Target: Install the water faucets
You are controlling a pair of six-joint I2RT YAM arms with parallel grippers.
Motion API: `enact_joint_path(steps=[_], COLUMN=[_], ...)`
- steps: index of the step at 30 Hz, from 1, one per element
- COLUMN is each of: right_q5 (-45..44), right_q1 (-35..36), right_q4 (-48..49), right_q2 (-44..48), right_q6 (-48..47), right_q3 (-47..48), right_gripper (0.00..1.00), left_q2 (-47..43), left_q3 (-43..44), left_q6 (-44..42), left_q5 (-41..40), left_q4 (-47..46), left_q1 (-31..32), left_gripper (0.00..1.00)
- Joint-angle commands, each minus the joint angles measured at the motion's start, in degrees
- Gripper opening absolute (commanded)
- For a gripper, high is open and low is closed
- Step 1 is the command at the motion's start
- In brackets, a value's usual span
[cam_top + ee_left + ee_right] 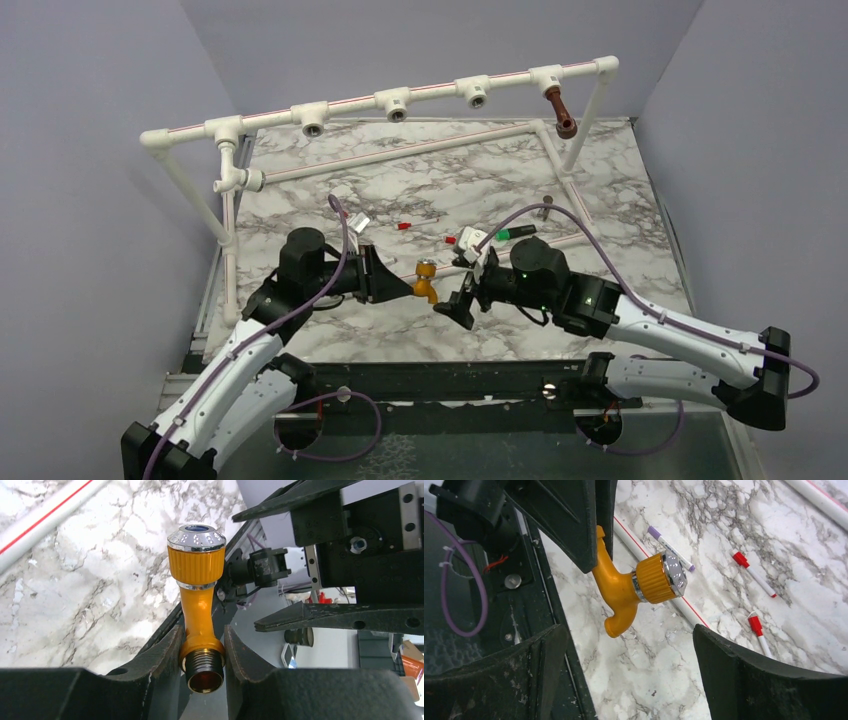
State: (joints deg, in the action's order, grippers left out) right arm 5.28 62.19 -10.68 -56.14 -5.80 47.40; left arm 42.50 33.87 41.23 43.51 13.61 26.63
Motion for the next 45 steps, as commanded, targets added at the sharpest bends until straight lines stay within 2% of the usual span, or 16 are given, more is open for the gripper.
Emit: enact_joint_path(steps=[1, 4, 9, 15, 21, 27, 32, 42, 45], right_q5=[-0.23, 7.8, 28.22, 41.16, 42.45, 41.9, 42.31, 42.63, 42.28], right_q1=[-1.25, -5.65, -16.49, -18.32, -18.41, -18.42, -18.42, -18.42, -18.42], right_q4=[-4.52, -3.65, 4.14, 19.35, 27.71, 33.79, 40.49, 39.23, 39.03], right_q2=[-1.49, -2.08, -1.74, -2.32, -5.07, -5.77, -6.64, -7.58, -7.46], right_q6=[9.02, 14.46, 24.53, 34.9, 42.27, 45.56, 49.58, 48.26, 47.96], right_q3=[3.76, 4.58, 1.98, -0.73, -1.23, -1.27, -1.91, -0.69, -0.43], right_gripper=[1.0, 1.0, 0.98, 0.94, 0.87, 0.83, 0.76, 0.62, 0.55], left_q2=[-3.53, -5.44, -8.42, -11.26, -10.92, -9.41, -8.19, -7.74, -7.4], left_q3=[-1.14, -1.56, -2.8, -5.37, -5.74, -2.81, -1.64, -0.98, -0.74], left_q6=[3.64, 5.08, 8.38, 14.77, 18.66, 18.01, 18.75, 21.24, 21.26], left_q5=[-1.49, -1.5, -0.53, 0.64, 1.54, 3.37, 3.61, 2.33, 2.69], left_q4=[-7.34, -9.77, -13.96, -22.81, -30.62, -32.23, -34.43, -40.31, -40.66], left_q1=[-0.35, -0.35, -0.35, -0.35, -0.35, -0.35, -0.35, -0.35, -0.35], left_gripper=[0.0, 0.0, 0.0, 0.0, 0.0, 0.0, 0.0, 0.0, 0.0])
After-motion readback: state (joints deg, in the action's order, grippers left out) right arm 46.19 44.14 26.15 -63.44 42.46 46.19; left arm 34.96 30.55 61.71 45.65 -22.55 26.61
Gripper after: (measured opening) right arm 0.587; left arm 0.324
